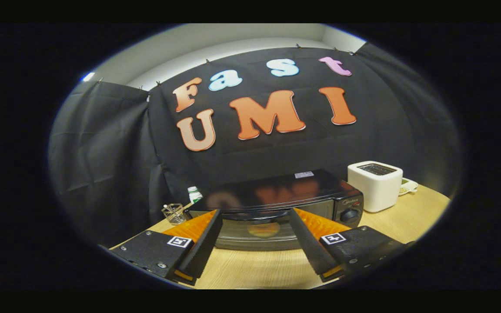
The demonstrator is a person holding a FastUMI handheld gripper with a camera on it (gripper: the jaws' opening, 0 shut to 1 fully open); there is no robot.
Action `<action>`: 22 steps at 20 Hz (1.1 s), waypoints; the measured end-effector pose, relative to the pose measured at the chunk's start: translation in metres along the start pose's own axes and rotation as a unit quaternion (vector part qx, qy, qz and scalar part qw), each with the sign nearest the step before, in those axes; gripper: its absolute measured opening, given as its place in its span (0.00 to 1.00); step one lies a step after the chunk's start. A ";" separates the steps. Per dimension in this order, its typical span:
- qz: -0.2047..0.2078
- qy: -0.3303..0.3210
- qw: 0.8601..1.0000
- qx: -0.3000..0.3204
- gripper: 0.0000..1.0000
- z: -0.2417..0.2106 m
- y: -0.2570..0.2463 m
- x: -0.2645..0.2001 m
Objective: Open the toaster oven, put the food inside, and close the toaster oven door.
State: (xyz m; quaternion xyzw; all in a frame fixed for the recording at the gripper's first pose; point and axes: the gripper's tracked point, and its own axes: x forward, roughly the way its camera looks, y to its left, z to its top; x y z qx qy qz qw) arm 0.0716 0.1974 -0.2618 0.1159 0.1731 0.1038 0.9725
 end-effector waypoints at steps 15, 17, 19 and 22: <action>0.005 -0.144 0.986 -0.082 0.95 0.079 -0.009 -0.133; 0.003 -0.168 0.982 -0.090 0.95 0.083 -0.012 -0.145; -0.005 -0.179 0.978 -0.105 0.95 0.077 -0.016 -0.156; -0.021 -0.191 0.972 -0.132 0.95 0.074 -0.021 -0.170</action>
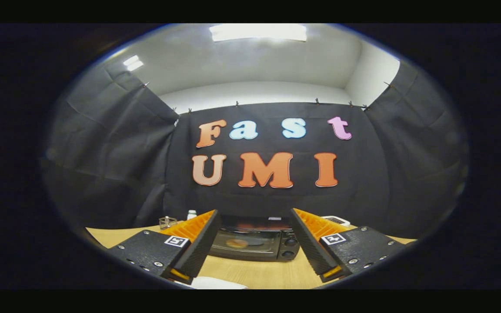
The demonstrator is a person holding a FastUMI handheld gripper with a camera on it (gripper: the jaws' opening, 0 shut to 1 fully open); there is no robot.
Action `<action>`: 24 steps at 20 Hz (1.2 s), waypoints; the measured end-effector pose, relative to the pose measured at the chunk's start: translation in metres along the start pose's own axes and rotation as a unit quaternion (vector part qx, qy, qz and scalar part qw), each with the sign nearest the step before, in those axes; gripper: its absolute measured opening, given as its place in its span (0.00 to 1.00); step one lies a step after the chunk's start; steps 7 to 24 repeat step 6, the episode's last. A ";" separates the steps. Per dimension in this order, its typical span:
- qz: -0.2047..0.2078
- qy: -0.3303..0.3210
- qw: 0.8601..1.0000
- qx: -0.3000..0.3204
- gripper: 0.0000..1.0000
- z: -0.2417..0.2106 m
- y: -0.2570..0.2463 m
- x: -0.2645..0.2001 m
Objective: Open the toaster oven, put the food inside, and close the toaster oven door.
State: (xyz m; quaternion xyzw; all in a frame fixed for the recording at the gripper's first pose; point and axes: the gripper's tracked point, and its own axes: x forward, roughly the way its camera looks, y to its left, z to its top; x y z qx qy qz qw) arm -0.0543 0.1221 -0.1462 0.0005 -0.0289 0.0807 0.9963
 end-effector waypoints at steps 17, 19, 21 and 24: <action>-0.004 0.002 1.000 0.006 0.96 0.006 -0.006 -0.011; -0.004 0.002 1.000 0.006 0.96 0.006 -0.006 -0.011; -0.004 0.002 1.000 0.006 0.96 0.006 -0.006 -0.011; -0.004 0.002 1.000 0.006 0.96 0.006 -0.006 -0.011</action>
